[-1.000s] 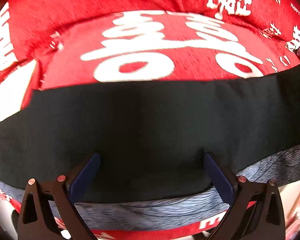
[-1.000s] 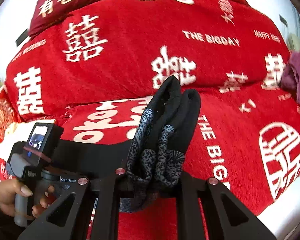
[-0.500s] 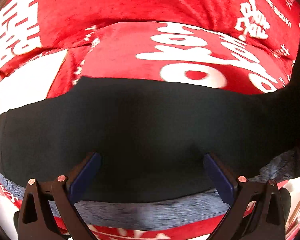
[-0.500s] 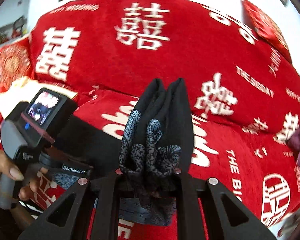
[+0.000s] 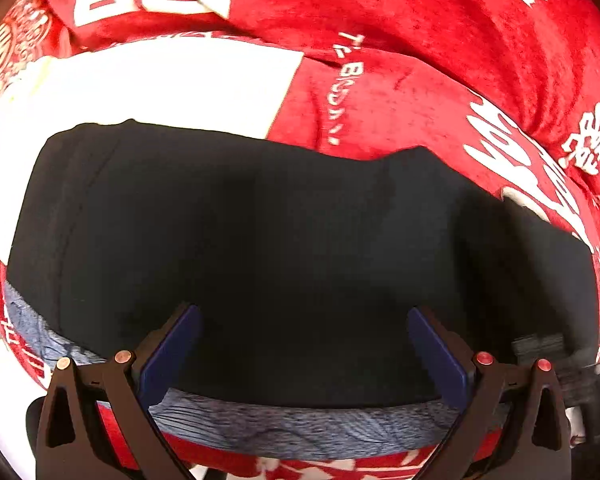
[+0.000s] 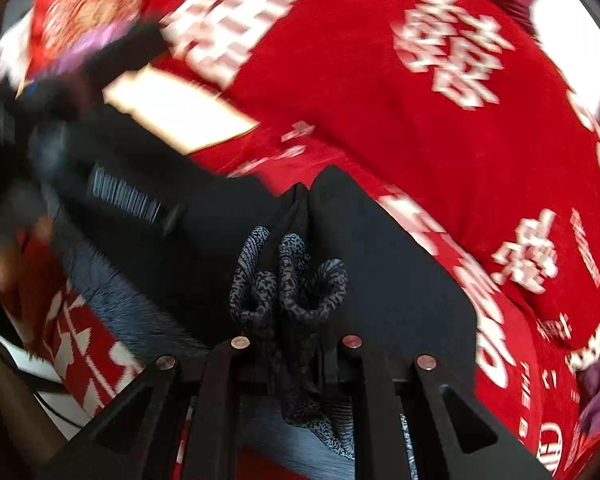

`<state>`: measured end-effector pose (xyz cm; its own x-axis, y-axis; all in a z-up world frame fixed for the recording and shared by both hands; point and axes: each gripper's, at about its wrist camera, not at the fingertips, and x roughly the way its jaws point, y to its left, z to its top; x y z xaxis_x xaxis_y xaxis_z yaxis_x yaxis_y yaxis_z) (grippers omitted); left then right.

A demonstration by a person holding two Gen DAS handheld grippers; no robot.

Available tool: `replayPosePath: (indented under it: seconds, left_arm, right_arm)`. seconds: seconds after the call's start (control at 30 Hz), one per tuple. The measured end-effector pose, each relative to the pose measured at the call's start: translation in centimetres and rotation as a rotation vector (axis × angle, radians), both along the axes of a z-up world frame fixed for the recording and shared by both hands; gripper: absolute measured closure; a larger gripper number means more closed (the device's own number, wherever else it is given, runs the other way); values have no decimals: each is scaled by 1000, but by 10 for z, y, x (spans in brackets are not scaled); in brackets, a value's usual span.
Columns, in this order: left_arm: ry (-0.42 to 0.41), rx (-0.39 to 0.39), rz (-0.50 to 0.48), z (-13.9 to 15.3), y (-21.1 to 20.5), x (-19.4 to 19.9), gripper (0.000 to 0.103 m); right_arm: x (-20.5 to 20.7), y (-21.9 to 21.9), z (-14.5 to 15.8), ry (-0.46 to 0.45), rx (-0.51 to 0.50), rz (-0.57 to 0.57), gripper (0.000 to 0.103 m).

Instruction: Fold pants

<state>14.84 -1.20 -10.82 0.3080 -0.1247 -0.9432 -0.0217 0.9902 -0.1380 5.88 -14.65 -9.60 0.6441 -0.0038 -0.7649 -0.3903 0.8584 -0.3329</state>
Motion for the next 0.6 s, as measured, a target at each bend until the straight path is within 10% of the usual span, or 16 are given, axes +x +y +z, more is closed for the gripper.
replayPosePath:
  seconds: [0.2,0.27,0.6]
  left_arm:
    - [-20,-27,-10,8,0,1,0]
    - [-35,-41,-11,15,-2,3,0]
    - [-110,-115,-161,62,-58,-11,0]
  right_arm:
    - [-2,23,-23,17,-104,1,66]
    - [-8,21,-9,2,-91,16,19]
    - [-76,-82,67,-169,207,-162,14]
